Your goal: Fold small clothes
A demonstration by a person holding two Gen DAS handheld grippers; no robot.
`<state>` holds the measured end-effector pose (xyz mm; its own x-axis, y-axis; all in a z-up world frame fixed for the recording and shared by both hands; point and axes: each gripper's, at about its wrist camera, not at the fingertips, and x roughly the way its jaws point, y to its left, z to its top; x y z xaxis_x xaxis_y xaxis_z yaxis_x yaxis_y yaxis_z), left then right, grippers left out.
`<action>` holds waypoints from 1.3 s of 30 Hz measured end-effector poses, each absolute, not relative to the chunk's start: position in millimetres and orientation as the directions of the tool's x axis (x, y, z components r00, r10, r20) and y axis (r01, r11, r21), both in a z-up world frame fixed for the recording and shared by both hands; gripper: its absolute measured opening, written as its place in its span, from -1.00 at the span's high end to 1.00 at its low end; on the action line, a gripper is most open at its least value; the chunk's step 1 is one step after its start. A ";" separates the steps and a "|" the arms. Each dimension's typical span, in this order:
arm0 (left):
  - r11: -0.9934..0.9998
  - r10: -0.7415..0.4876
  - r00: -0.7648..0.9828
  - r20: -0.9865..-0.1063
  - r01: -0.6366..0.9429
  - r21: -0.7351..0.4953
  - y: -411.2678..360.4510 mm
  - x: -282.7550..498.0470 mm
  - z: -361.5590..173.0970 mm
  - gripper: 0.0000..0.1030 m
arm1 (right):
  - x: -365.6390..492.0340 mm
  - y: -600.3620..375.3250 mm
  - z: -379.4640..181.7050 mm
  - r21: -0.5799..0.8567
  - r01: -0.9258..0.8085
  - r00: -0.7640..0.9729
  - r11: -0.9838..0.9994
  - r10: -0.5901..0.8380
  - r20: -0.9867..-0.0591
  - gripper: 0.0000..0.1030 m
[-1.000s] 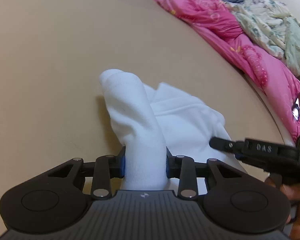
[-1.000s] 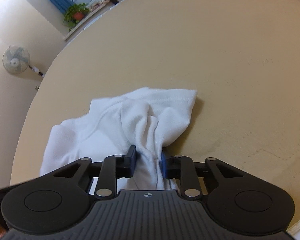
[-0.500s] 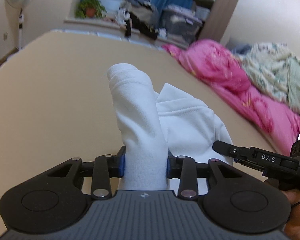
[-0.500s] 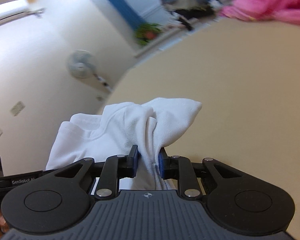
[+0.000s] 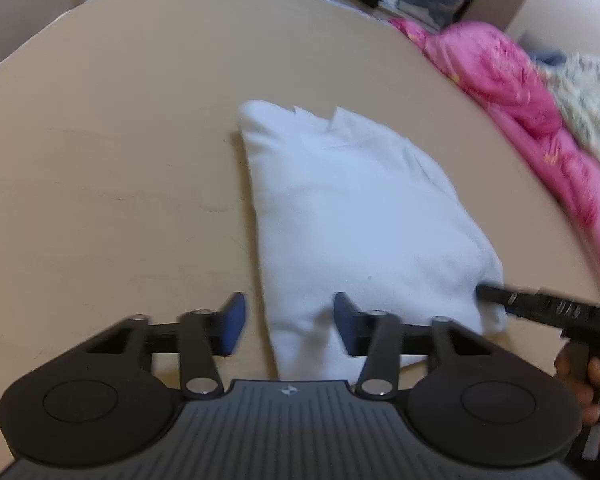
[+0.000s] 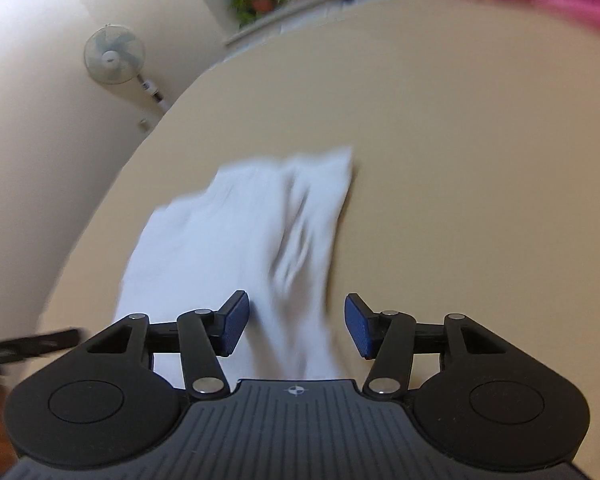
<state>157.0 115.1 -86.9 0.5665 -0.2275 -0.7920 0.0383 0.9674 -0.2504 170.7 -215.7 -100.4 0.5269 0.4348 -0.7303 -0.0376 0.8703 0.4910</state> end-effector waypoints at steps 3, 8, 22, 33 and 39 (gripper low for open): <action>0.984 -0.172 0.527 -0.833 0.132 -0.119 99.3 159.5 -104.0 0.46 | 160.2 -221.8 -120.4 0.448 0.015 0.531 0.894 0.372 -0.761 0.08; 0.983 -0.180 0.521 -0.834 0.125 -0.134 108.6 153.6 -103.6 0.47 | 150.8 -225.9 -114.5 0.479 0.027 0.548 0.877 0.387 -0.741 0.60; 0.988 -0.155 0.542 -0.826 0.070 -0.140 123.0 146.6 -84.7 1.00 | 132.6 -234.4 -78.6 0.593 0.050 0.543 0.804 0.476 -0.691 0.74; 0.979 -0.163 0.619 -0.769 0.199 -0.047 77.8 148.8 -90.5 0.93 | 133.1 -210.8 -74.8 0.421 -0.029 0.660 0.906 0.334 -0.673 0.56; 0.974 -0.020 0.648 -0.762 0.184 0.131 59.2 129.5 -90.8 0.20 | 140.8 -212.2 -94.3 0.276 0.071 0.560 0.959 0.190 -0.807 0.11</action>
